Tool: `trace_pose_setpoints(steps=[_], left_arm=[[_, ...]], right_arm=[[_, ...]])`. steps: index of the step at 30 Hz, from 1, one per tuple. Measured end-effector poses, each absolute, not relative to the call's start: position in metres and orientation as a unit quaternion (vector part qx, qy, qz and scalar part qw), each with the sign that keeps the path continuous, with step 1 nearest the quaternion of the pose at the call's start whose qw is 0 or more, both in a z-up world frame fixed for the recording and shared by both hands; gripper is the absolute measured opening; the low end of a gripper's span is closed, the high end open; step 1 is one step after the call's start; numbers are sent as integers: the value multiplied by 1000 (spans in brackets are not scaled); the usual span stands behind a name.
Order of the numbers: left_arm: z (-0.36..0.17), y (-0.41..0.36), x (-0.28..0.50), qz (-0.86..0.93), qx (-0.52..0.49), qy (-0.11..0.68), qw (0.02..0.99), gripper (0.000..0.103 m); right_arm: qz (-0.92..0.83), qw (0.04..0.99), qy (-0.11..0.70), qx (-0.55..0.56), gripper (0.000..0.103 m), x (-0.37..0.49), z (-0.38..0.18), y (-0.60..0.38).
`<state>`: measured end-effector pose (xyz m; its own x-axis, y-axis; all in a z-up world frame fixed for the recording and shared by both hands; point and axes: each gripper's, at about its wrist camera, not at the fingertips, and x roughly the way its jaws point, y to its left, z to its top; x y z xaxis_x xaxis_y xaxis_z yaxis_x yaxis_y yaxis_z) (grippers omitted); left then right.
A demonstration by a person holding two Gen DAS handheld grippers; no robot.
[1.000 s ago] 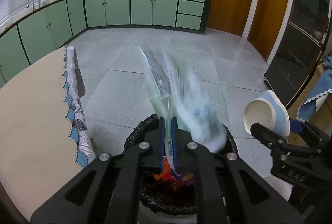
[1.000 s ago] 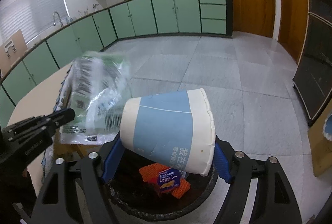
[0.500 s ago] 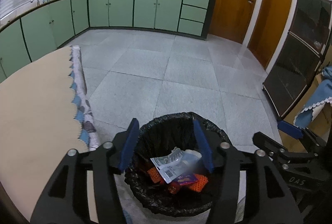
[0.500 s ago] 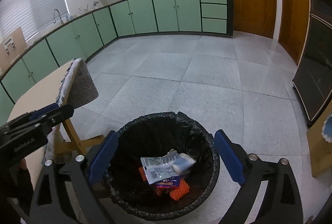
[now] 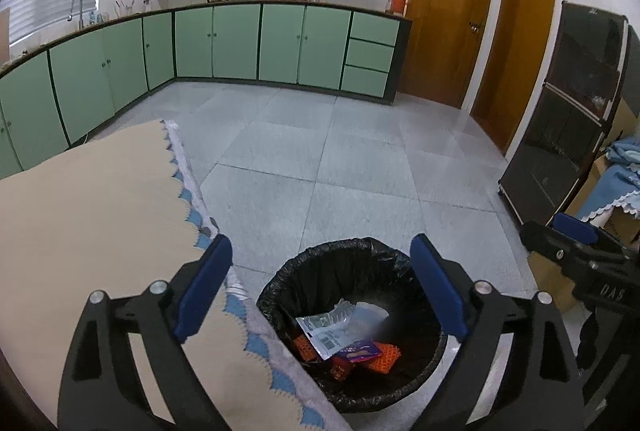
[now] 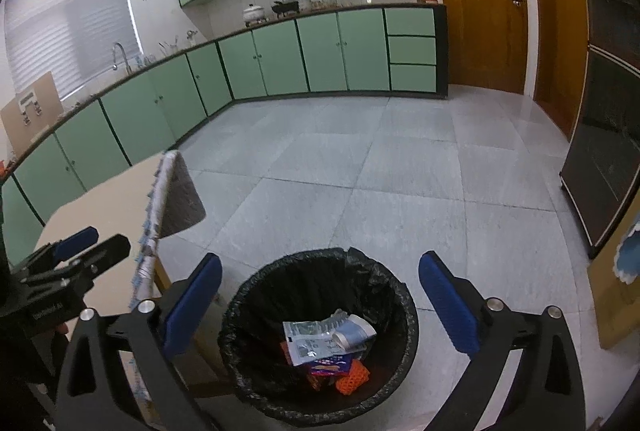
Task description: Collect trash
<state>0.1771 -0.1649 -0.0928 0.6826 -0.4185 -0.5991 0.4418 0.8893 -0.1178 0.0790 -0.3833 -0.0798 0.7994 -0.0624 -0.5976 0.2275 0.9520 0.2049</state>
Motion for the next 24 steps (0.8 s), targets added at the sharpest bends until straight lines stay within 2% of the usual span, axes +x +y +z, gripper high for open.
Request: trace_pose_setpoints(steps=[14,24], left_arm=[[-48,-133,135,-222,11,287,932,90],[-26,-114,103,-218,5,265,939,91]], right_arm=[[-27,954,270,128,97,36,-17,-344],[-27,957,265,113,97,12,0,-317]])
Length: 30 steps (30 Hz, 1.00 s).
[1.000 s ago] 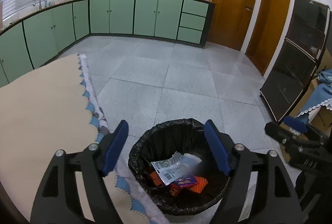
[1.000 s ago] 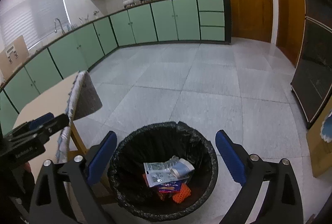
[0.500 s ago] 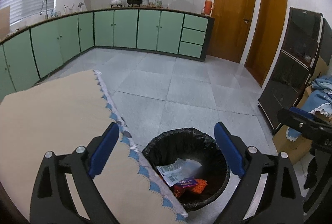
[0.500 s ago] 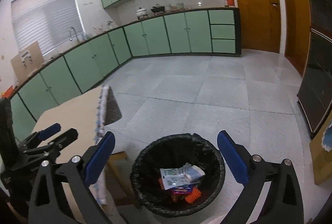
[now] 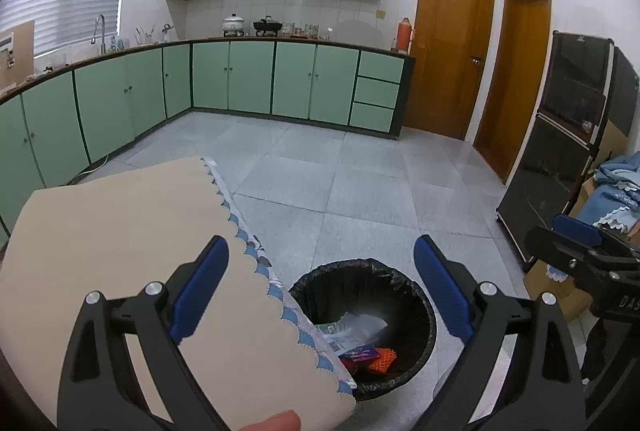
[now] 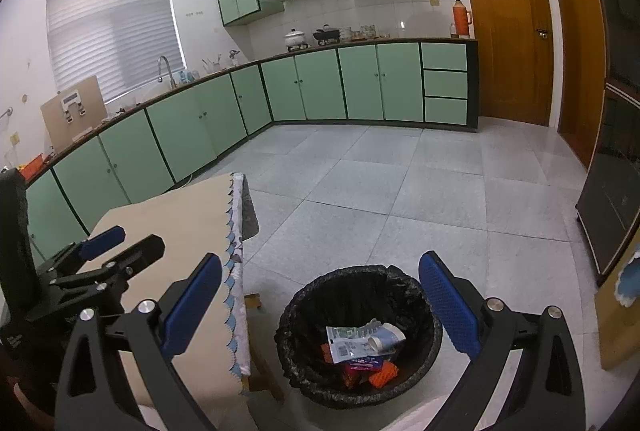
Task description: Collect trash
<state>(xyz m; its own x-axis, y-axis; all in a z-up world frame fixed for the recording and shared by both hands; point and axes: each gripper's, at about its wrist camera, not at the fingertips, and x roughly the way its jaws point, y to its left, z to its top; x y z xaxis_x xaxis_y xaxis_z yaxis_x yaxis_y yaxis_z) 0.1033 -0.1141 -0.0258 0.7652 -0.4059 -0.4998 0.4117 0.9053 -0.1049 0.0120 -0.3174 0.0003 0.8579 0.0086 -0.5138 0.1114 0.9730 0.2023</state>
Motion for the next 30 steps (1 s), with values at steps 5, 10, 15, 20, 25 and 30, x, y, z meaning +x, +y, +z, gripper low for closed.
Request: trace_pose_setpoints(steps=[5,10,15,20,25,30], left_arm=[[-17,-105,88,-214,8,250,944,92],[-10,-100,78,-211,11,238,948,92],[-4,-97,70,-207,12,226,952,92],[0,-92,68,-206,11,220,953,92],[3,-89,65,-204,10,214,955,92],[4,-90,62,-202,10,210,956,92]], right_arm=[[-25,961,256,103,97,3,7,-312],[-18,965,245,96,97,-5,13,-305],[-13,967,238,91,97,-8,17,-301],[-12,968,235,89,97,-11,19,-299],[-10,969,232,86,97,-13,19,-297],[-10,969,231,84,97,-13,21,-296]])
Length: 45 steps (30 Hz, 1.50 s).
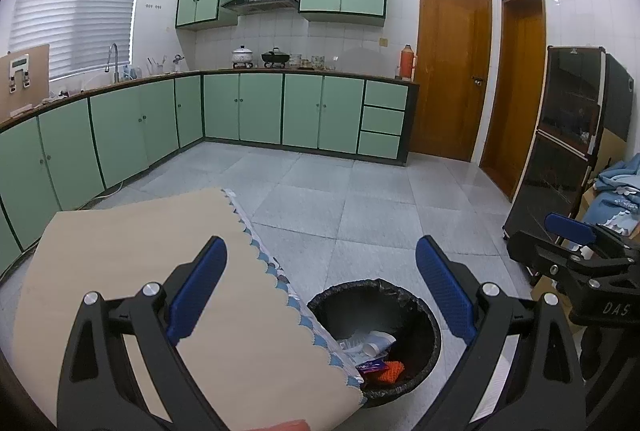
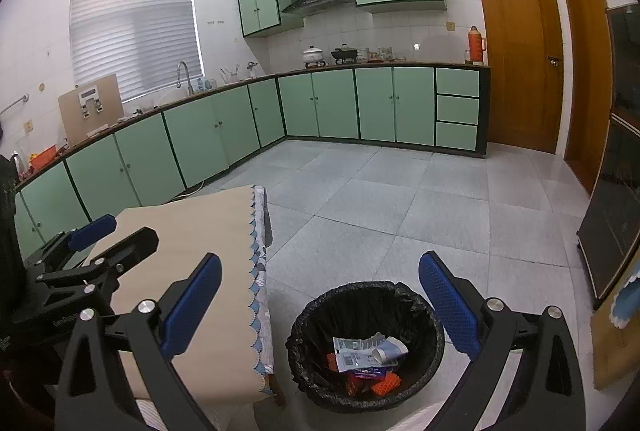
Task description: Collect trash
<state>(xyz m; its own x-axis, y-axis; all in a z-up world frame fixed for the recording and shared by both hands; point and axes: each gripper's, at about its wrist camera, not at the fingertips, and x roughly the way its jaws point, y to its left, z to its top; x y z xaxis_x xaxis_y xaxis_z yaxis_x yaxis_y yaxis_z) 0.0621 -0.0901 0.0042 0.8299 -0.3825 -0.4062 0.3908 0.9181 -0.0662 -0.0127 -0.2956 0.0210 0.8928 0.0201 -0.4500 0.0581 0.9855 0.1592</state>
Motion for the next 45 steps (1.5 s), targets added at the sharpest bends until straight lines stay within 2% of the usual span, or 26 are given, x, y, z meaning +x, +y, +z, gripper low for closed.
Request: trace_pose_setpoints(steps=[45], left_arm=[[5,-81,59,-197,10,205,959,92]], right_arm=[[-7,969,233,84,97,-11,22,-295]])
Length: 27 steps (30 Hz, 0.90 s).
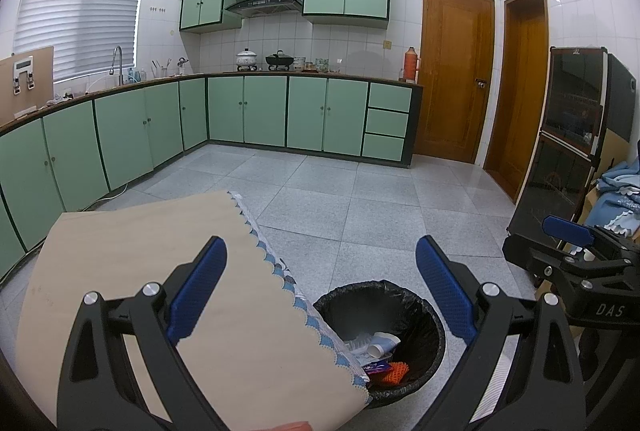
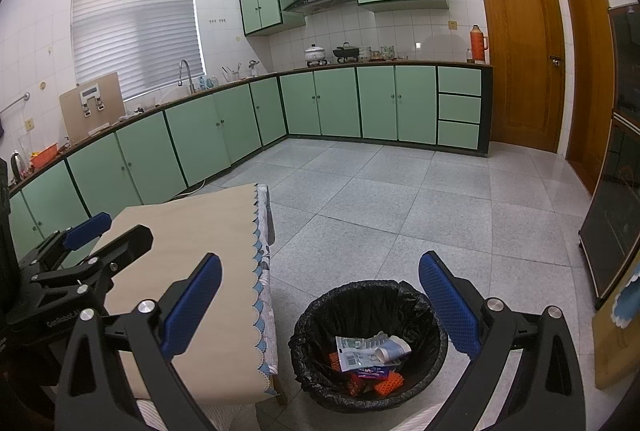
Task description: Collect trash
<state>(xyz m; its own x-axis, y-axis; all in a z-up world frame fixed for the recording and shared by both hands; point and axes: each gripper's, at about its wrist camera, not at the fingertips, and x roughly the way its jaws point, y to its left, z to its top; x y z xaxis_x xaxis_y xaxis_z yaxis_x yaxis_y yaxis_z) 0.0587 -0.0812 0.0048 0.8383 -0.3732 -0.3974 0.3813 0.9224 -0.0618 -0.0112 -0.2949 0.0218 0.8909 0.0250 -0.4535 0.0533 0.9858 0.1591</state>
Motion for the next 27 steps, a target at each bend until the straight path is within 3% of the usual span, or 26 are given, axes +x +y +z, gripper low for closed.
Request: trace_pose_setpoints(steps=[27], left_arm=[[1,-80,59,-197,12,209,958,93]], right_arm=[[-8,967,239,87,97,-8,15,-289]])
